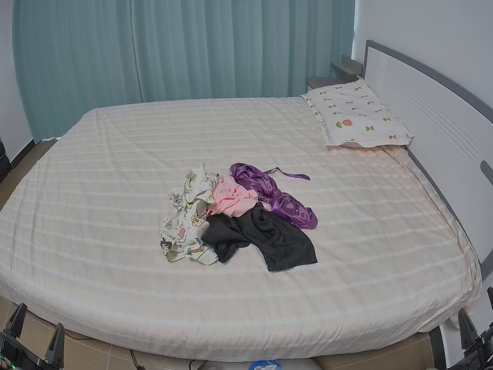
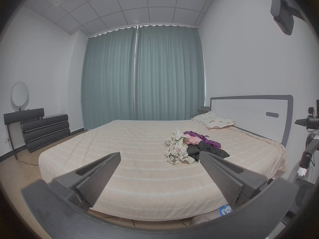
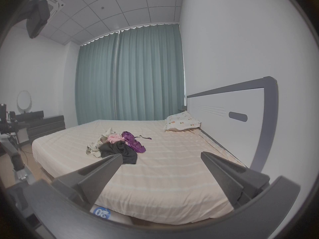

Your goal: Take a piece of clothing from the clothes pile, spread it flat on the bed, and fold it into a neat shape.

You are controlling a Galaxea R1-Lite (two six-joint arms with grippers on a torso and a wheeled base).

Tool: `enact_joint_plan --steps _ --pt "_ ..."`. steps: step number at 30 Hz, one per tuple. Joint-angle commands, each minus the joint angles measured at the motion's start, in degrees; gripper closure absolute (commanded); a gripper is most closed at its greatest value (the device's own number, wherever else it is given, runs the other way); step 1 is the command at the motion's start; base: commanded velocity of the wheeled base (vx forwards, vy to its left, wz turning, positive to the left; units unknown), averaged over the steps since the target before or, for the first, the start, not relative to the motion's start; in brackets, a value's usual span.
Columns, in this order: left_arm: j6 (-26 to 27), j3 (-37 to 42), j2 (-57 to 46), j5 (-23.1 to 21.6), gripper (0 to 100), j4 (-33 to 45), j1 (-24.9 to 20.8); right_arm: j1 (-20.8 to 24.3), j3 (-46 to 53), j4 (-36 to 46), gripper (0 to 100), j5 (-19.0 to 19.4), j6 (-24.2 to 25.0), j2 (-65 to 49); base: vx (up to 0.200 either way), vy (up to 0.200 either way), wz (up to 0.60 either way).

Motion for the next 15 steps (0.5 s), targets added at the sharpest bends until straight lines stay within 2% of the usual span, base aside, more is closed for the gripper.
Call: enact_joint_plan --steps 1,4,5,7,8,11,13,15 --pt "0.16 0.84 -0.31 -0.15 0 0.0 0.0 -1.74 -15.81 1.1 0 10.21 3.62 23.93 0.0 0.0 0.0" --pt "0.51 0.84 -0.05 -0.06 0 0.0 0.0 -1.21 -15.55 -1.62 0 11.97 3.88 34.92 0.0 0.0 0.0" --pt "0.51 0.84 -0.05 -0.06 0 0.0 0.0 -1.21 -15.55 -1.62 0 11.97 3.88 34.92 0.0 0.0 0.0" --pt "0.95 0.84 0.3 -0.06 0 0.0 0.0 2.22 -16.52 -7.07 0 11.97 5.11 45.29 0.0 0.0 0.0" --pt "0.95 0.75 0.3 -0.06 0 0.0 0.0 2.48 -16.6 -7.33 0 11.97 5.29 45.91 0.0 0.0 0.0" --pt "0.86 0.84 1.01 -0.06 0 0.0 -0.18 6.26 -17.4 -16.47 0 11.36 11.0 59.53 0.0 0.0 0.0" --pt "0.78 0.84 1.27 -0.06 0 0.0 -0.26 7.49 -17.48 -18.5 0 11.27 11.97 62.61 0.0 0.0 0.0" --pt "0.95 0.84 0.83 -0.06 0 0.0 -0.26 11.18 -19.15 -25.0 0 9.6 13.99 75.44 0.0 0.0 0.0"
